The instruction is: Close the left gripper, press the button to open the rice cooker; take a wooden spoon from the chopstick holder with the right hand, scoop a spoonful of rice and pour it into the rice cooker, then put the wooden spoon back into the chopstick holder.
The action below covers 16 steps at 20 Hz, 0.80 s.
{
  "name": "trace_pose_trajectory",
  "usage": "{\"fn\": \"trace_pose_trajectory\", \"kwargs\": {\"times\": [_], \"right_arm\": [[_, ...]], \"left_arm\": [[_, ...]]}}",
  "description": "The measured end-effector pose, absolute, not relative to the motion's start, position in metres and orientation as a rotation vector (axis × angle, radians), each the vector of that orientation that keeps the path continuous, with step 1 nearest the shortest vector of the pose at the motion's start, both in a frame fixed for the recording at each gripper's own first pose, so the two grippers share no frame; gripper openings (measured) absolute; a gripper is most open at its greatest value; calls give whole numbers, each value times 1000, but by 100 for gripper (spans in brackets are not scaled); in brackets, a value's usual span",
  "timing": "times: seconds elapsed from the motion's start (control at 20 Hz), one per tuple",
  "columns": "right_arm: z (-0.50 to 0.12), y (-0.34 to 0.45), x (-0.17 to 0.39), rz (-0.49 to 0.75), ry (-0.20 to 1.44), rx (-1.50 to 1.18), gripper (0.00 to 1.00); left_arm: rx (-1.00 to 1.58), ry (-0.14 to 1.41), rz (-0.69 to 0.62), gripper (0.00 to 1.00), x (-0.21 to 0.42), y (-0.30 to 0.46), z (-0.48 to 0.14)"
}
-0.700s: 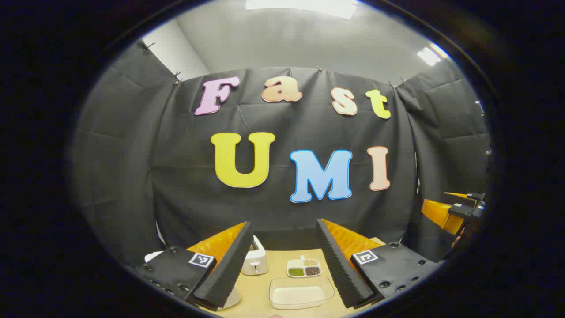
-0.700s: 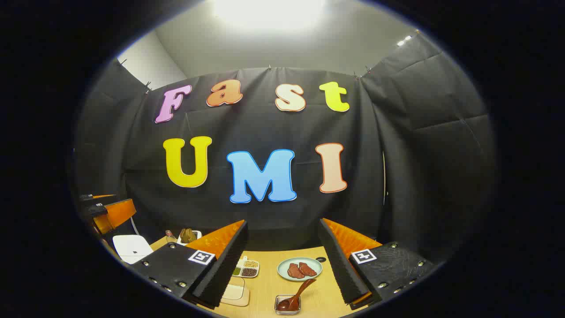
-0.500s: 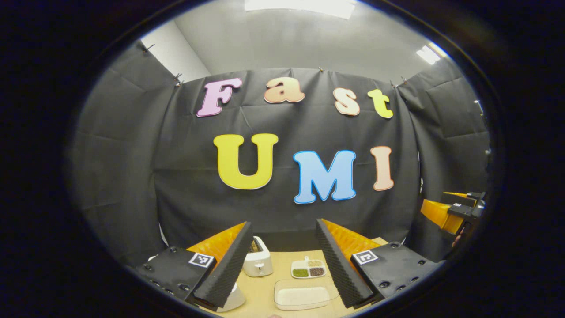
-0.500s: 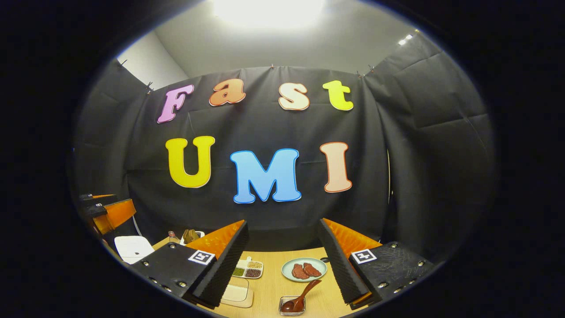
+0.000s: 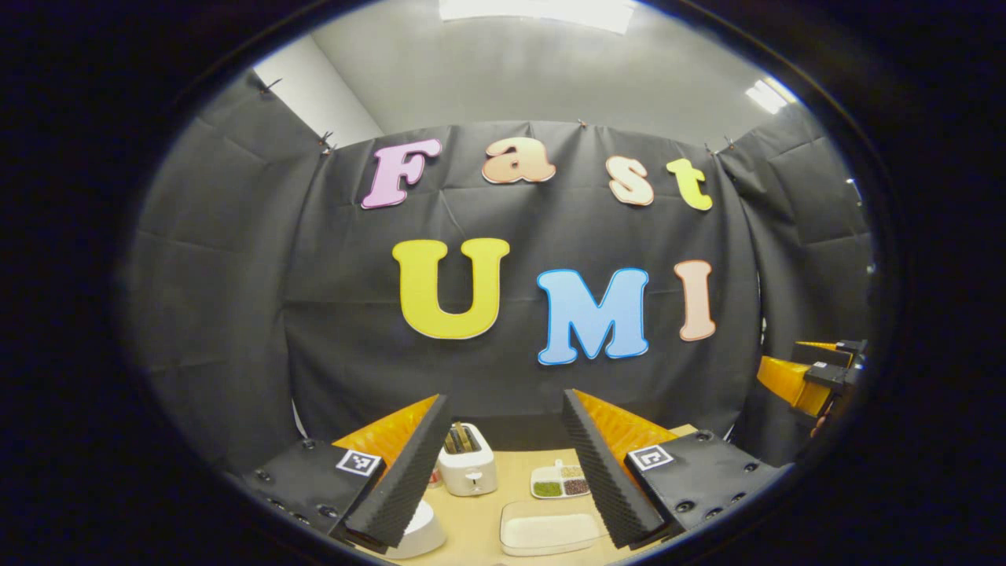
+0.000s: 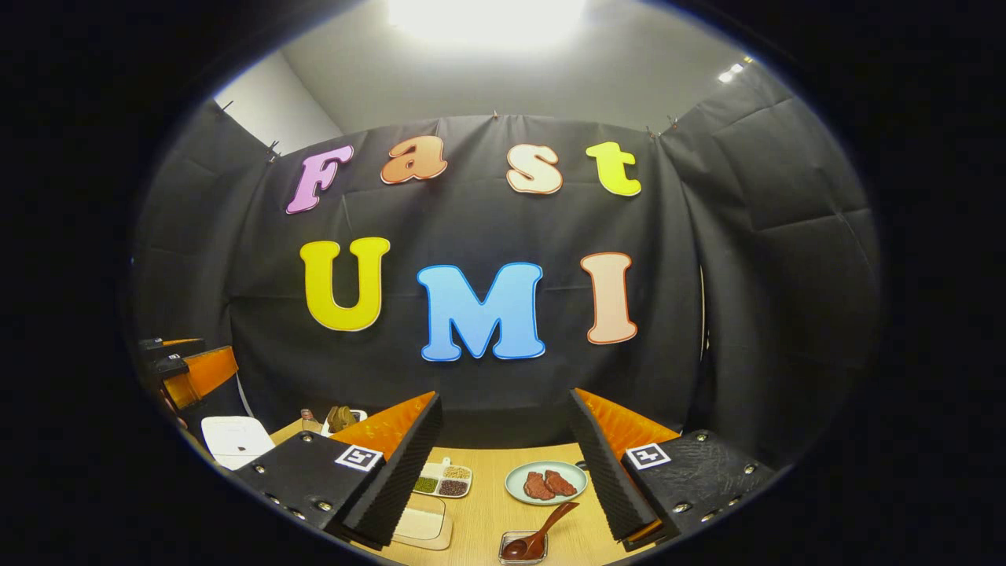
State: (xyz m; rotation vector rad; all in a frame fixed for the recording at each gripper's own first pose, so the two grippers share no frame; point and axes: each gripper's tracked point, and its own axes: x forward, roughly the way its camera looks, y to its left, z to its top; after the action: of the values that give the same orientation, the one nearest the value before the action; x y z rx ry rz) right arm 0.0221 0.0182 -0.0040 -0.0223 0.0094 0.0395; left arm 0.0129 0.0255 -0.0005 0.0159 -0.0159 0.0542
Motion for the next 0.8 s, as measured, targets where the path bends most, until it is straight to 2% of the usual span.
{"fn": "trace_pose_trajectory", "kwargs": {"times": [0.4,0.55,0.65,0.7,0.8], "right_arm": [[-8,26,30,54,12,-34,97],[-11,29,33,54,20,-32,97],[-13,29,34,50,25,-31,97],[-16,30,34,48,29,-33,97],[-22,30,36,47,45,-32,97]], "left_arm": [[33,37,92,97,26,51,-27],[12,88,126,100,30,77,-50],[4,107,164,88,31,101,-58],[7,105,186,76,29,112,-59],[18,119,205,61,28,128,-67]]}}
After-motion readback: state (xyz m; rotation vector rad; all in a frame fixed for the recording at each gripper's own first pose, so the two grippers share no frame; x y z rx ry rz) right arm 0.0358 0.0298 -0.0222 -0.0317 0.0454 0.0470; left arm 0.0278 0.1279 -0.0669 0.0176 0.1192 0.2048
